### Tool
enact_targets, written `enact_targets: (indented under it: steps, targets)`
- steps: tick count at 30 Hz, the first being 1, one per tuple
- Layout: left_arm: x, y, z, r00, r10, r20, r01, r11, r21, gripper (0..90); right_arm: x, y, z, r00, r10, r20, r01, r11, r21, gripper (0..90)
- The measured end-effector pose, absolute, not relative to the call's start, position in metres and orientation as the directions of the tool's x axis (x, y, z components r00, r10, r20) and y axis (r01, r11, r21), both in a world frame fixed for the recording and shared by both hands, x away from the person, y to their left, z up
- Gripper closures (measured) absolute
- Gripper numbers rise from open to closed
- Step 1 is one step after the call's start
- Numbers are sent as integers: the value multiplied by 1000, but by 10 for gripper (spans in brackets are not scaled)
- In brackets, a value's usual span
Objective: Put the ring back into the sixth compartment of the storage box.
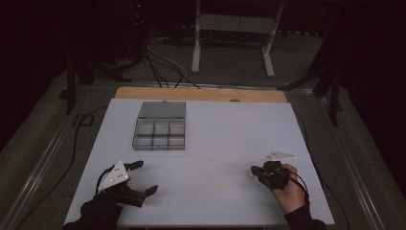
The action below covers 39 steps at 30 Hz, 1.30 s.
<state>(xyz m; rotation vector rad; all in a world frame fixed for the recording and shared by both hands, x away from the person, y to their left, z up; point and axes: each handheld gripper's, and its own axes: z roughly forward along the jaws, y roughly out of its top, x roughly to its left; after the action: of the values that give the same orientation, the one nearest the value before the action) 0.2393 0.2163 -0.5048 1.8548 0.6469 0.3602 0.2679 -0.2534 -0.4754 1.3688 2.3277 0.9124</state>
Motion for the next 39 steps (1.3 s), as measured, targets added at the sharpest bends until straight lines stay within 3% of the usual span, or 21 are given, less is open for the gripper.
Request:
enact_targets:
  steps: [39]
  targets:
    - [238,217,-504,805,590,-55,254,-259,932,7,286,-200,-463,-609,792,49,609,427,668,876]
